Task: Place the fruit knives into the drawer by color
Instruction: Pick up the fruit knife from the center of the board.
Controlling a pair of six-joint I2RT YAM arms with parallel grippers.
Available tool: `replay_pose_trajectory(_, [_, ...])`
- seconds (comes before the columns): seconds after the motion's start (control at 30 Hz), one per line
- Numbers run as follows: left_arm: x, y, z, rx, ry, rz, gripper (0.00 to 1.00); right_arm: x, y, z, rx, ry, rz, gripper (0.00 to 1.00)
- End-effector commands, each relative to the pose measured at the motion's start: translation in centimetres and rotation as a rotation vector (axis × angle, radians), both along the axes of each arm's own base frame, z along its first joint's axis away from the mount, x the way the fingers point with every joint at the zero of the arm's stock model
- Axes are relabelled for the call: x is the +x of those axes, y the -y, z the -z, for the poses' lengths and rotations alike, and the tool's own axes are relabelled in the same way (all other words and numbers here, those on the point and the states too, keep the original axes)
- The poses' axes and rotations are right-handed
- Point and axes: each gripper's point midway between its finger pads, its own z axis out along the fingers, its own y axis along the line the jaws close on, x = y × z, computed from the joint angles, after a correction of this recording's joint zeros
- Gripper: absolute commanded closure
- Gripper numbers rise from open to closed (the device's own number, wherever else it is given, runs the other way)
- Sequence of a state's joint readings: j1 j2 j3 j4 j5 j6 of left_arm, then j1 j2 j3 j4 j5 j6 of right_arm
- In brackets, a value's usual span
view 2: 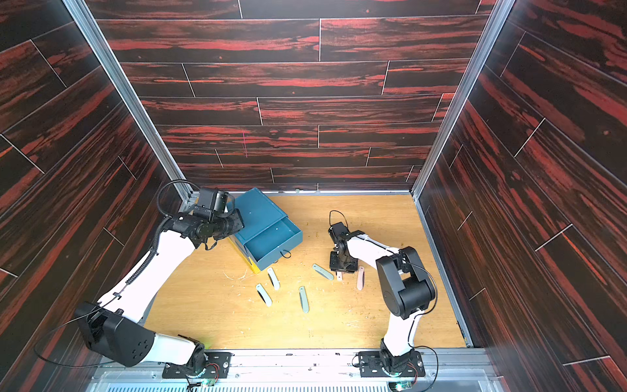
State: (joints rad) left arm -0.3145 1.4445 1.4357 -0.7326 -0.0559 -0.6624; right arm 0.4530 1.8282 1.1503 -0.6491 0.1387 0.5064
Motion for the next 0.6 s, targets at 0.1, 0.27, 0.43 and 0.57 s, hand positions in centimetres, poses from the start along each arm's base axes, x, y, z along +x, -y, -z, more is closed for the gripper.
replay_pose_trajectory(0.1, [-0.6, -0.4, 0.1, 0.020, -0.002, -0.008, 1.00, 0.2, 0.0, 0.4, -0.005, -0.018, -0.014, 0.54])
replay_pose_trajectory(0.27, [-0.6, -0.4, 0.2, 0.024, -0.005, -0.008, 1.00, -0.1, 0.1, 0.9, -0.015, -0.029, -0.016, 0.57])
replay_pose_trajectory(0.43, [-0.5, -0.4, 0.3, 0.023, -0.007, -0.007, 1.00, -0.3, 0.1, 1.1, -0.014, -0.036, -0.021, 0.63])
replay_pose_trajectory(0.57, [-0.5, -0.4, 0.4, 0.023, -0.010, -0.008, 1.00, -0.3, 0.1, 1.2, -0.011, -0.038, -0.022, 0.70])
